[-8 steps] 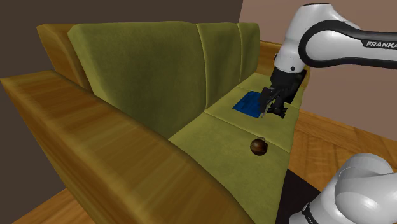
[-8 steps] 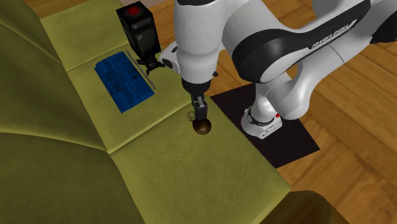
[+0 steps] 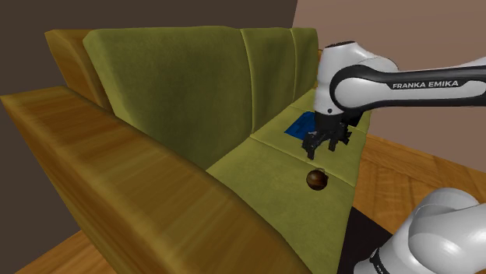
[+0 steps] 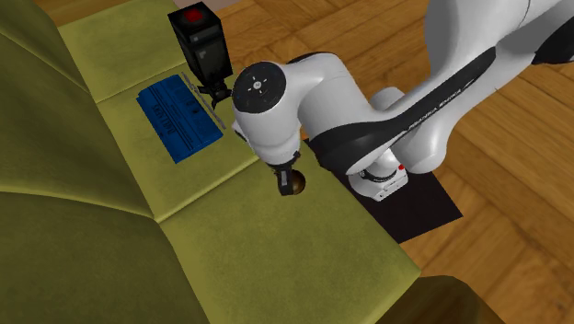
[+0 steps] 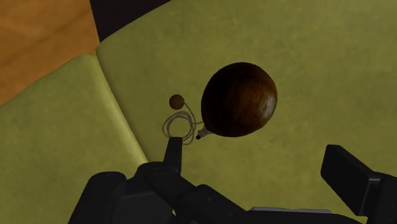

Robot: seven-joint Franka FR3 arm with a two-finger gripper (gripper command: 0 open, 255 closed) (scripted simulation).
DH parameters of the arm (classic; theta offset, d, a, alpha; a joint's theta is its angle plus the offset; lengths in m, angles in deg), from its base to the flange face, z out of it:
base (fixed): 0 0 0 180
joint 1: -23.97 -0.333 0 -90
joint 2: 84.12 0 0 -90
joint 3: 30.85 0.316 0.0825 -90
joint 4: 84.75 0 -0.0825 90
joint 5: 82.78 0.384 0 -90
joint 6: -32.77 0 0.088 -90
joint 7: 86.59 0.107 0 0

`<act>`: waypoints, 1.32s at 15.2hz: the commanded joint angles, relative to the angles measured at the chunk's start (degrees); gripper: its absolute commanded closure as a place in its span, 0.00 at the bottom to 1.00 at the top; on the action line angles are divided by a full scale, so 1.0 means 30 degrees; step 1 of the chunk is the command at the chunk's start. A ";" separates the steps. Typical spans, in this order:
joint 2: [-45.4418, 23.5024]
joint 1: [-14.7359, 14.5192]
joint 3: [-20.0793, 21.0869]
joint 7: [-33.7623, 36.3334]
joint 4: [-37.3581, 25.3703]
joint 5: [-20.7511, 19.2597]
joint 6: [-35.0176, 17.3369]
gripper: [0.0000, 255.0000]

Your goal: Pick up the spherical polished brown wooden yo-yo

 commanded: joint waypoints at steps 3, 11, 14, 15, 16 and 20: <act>-0.2350 0.0505 0.0894 0.2365 0.0535 -0.0442 -0.0395 0.00; -0.3347 0.0547 0.0984 0.2790 0.1872 -0.0561 -0.2592 0.00; -0.3361 0.0549 0.0983 0.2792 0.1882 -0.0564 -0.2616 1.00; -0.3377 0.0541 0.0994 0.2806 0.1872 -0.0556 -0.2619 1.00; -0.3381 0.0537 0.0999 0.2813 0.1870 -0.0552 -0.2622 1.00; -0.3337 0.0530 0.1003 0.2814 0.1869 -0.0543 -0.2577 1.00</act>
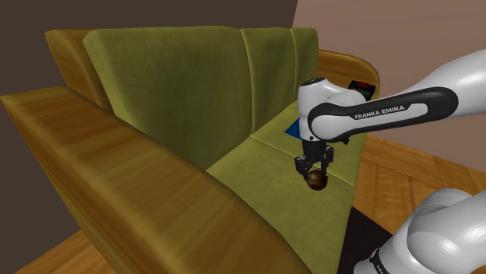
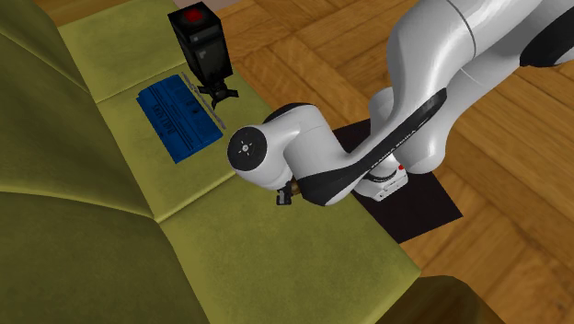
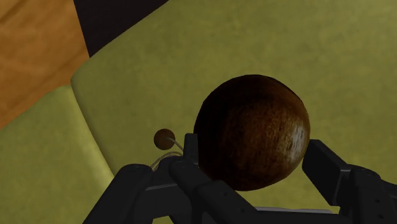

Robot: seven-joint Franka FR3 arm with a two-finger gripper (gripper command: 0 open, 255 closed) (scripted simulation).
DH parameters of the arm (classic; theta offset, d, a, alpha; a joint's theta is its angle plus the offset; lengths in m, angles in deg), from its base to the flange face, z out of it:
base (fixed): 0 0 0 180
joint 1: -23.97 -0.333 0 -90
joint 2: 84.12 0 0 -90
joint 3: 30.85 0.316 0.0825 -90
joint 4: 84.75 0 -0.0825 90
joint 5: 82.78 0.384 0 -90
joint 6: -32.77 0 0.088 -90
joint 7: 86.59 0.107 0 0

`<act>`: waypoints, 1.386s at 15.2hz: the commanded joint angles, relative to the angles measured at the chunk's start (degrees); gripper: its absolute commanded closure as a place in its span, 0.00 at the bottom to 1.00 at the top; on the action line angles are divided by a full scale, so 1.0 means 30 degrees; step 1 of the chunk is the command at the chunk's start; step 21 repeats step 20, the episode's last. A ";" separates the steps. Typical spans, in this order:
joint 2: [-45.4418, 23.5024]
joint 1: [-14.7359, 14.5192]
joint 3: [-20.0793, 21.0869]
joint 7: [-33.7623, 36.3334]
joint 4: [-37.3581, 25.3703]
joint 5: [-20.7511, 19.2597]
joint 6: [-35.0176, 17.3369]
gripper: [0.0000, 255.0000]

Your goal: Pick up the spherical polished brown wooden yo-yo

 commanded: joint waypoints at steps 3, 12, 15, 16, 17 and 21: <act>-0.0034 0.0019 -0.0021 -0.0025 0.0039 -0.0016 -0.0016 1.00; 0.0988 -0.0014 -0.0092 -0.0393 -0.1543 0.0095 0.2562 1.00; 0.1229 -0.0016 -0.0111 -0.0504 -0.2138 0.0113 0.3390 1.00; 0.1299 -0.0015 -0.0117 -0.0540 -0.2343 0.0118 0.3662 1.00; 0.1363 -0.0014 -0.0123 -0.0575 -0.2552 0.0121 0.3933 1.00; 0.1432 -0.0013 -0.0129 -0.0615 -0.2796 0.0125 0.4243 1.00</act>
